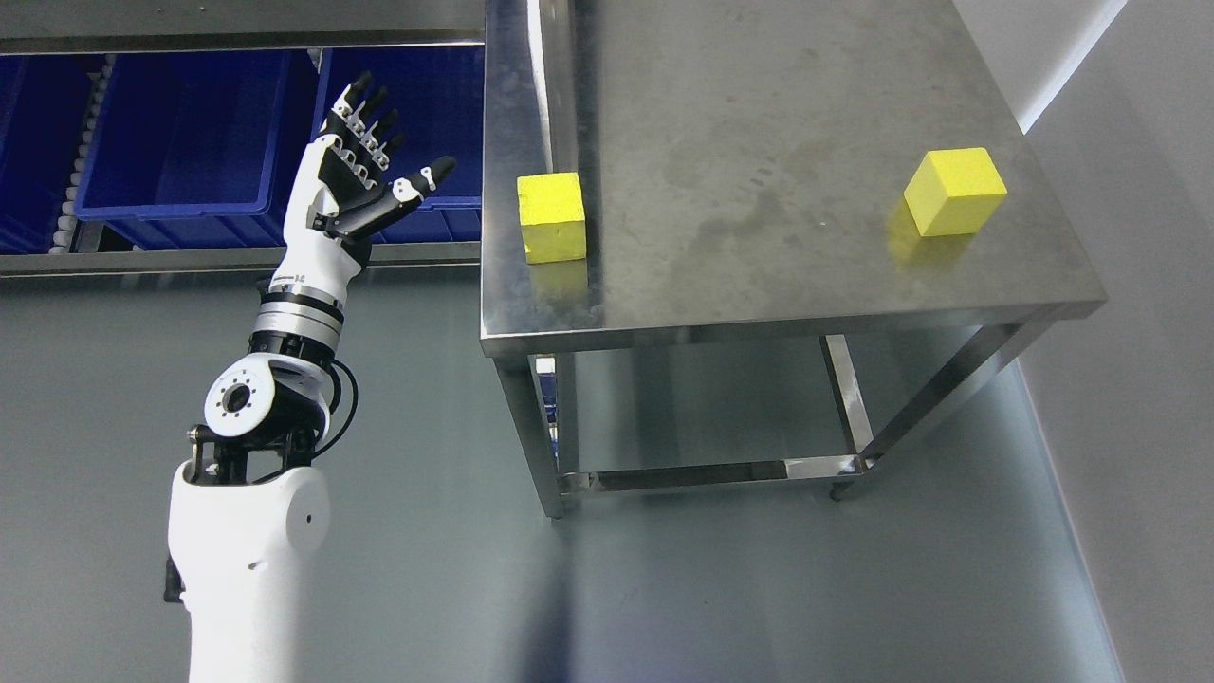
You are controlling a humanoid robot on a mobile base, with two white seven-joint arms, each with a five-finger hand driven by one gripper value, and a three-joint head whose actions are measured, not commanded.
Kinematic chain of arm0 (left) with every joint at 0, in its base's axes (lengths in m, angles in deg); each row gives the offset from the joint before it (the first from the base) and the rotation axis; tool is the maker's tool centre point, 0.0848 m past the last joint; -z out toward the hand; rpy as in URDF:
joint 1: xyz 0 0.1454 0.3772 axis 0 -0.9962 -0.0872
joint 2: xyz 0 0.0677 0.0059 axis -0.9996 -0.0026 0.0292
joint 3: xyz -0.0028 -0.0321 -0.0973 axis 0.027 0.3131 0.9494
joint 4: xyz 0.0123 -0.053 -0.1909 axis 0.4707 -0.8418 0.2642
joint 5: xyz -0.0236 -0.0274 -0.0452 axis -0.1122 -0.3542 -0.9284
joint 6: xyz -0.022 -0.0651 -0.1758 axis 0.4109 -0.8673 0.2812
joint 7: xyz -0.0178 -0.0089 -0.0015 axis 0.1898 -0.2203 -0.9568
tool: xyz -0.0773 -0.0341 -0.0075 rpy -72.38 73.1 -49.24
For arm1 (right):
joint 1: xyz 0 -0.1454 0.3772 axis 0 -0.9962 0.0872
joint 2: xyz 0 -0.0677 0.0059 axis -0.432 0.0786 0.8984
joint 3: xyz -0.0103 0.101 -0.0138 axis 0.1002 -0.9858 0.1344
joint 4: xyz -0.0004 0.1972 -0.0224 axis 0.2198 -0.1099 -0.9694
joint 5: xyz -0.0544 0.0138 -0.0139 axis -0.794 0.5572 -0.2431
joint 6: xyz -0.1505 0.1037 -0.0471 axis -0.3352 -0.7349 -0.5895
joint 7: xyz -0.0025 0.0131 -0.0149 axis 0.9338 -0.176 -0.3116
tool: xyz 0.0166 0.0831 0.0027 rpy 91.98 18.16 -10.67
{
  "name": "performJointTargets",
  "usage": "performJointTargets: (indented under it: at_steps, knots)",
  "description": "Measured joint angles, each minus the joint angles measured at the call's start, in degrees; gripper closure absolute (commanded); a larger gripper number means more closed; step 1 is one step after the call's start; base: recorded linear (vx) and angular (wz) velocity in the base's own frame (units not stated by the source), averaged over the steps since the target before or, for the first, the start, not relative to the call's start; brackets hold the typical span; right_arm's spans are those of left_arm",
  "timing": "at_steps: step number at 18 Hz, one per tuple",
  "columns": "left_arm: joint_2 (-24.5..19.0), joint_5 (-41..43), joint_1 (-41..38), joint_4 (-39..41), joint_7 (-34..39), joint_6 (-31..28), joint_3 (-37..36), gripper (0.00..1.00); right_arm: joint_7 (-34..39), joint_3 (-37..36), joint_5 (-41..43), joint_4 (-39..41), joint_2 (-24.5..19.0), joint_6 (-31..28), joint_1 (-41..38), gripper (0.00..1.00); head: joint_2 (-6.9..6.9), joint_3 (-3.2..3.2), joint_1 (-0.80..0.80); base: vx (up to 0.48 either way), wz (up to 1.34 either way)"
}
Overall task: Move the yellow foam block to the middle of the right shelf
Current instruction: 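Reach the left hand toward the yellow foam cube nearer the robot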
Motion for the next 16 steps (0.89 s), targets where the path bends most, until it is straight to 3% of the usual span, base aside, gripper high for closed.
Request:
performJointTargets:
  at_steps: [8, 16]
  knots:
    - [-0.7, 0.0, 1.2, 0.0, -1.5, 3.5, 0.5, 0.0, 0.0, 0.0, 0.0, 0.0, 0.0, 0.0, 0.0, 0.0, 0.0, 0.0, 0.0, -0.001, 0.01]
    - [-7.9, 2.0, 4.6, -1.5, -21.2, 7.9, 1.6, 0.01, 0.0, 0.0, 0.0, 0.0, 0.0, 0.0, 0.0, 0.0, 0.0, 0.0, 0.0, 0.0, 0.0]
